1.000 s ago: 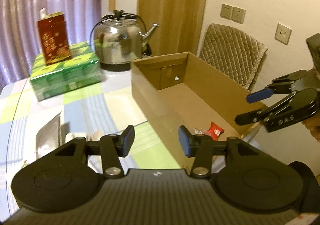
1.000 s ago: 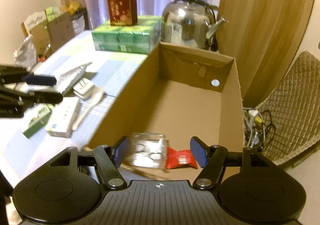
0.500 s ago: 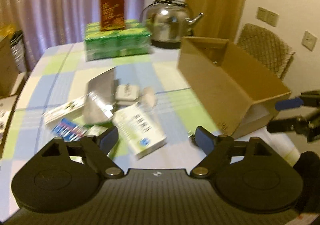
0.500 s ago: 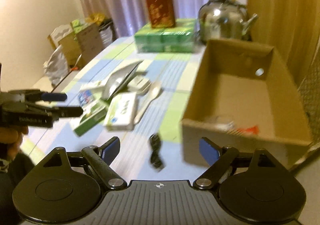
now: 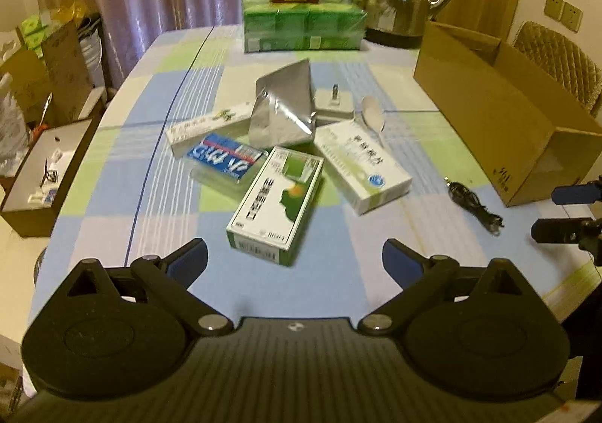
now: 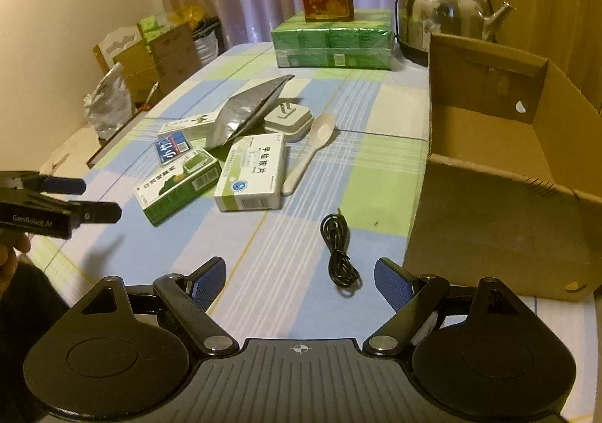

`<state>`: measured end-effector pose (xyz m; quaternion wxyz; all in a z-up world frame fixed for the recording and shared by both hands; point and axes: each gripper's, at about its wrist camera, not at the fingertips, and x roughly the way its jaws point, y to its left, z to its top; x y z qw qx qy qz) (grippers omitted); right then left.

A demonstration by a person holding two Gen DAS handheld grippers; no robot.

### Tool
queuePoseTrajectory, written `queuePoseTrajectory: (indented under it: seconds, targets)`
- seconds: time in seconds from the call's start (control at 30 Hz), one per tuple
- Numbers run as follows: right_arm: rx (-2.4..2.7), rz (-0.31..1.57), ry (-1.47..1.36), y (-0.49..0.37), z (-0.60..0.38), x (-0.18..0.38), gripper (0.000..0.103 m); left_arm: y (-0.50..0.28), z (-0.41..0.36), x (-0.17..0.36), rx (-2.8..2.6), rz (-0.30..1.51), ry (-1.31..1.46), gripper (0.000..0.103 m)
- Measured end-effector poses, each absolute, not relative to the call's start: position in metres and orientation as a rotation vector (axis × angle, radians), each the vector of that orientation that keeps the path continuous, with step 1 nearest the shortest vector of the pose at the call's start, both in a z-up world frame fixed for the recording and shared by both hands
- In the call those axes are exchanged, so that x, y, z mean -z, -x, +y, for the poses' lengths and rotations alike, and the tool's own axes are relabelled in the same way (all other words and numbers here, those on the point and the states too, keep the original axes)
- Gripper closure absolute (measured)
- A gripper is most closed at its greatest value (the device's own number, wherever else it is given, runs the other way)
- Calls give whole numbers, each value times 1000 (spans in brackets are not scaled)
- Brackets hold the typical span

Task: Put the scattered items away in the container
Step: 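Withdraw both open tools from the cardboard box back over the table, then grasp the black cable with the right tool while the left tool grasps the white-green medicine box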

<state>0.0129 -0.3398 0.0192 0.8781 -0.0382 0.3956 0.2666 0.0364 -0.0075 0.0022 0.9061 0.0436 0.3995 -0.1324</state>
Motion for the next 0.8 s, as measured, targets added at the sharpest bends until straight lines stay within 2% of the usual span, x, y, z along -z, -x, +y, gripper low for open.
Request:
queuePoseTrajectory:
  seconds: [0.2, 0.27, 0.53, 0.67, 0.8]
  targets:
    - [-540, 827, 137, -17, -328, -5, 23, -41, -7, 5, 275, 831, -77, 6]
    - [-538, 815, 173, -18, -323, -1, 31, -43, -7, 7, 277, 832, -72, 6]
    - [-508, 802, 276, -28, -303, 24, 46, -53, -12, 12, 281, 819, -85, 6]
    - [-480, 802, 296, -39, -300, 36, 58, -61, -12, 16, 283, 819, -90, 6]
    - [-462, 805, 323, -49, -299, 46, 61, -69, -12, 21, 284, 827, -101, 6]
